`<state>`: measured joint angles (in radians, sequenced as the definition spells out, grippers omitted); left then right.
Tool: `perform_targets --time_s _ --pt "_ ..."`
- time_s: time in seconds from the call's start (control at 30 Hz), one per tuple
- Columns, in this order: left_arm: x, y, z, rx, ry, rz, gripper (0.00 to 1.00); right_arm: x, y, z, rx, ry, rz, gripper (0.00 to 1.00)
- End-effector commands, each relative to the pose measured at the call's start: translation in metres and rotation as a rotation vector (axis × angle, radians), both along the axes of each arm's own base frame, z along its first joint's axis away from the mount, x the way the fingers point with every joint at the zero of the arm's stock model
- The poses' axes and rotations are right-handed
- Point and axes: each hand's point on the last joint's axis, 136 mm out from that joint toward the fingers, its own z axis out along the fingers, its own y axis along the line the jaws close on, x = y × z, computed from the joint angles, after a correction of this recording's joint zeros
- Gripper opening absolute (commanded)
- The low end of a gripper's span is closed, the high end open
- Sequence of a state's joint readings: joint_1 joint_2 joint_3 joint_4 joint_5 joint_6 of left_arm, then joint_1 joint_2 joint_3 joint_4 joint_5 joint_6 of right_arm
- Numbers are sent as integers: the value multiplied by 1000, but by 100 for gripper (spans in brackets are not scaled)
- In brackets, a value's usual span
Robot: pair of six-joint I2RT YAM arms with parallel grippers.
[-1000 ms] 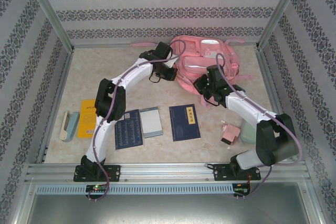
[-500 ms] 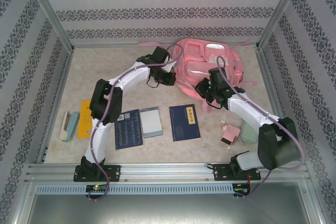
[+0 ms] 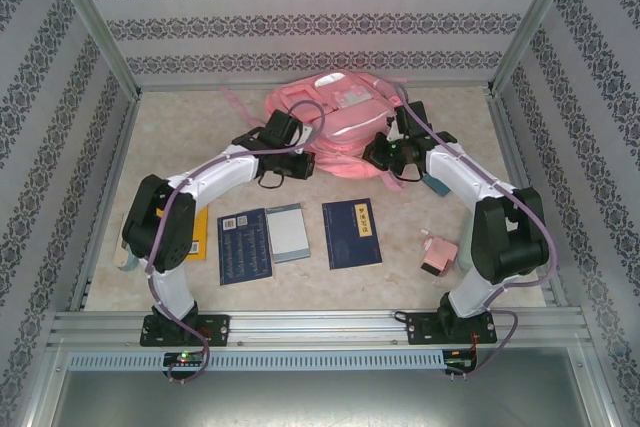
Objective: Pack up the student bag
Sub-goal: Unzip the student bag at the top-center of the table.
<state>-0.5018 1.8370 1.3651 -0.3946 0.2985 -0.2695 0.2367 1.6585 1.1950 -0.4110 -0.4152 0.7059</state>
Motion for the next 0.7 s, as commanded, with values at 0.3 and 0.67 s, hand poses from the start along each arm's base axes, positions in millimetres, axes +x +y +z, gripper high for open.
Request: perform_targets --time_s 0.3,0.67 --pt "0 12 -82 90 155 63 14 -6 -54 -45 -255 48 -76 0" --pt "-3 21 -110 149 180 79 22 -13 -46 -51 -252 61 -71 0"
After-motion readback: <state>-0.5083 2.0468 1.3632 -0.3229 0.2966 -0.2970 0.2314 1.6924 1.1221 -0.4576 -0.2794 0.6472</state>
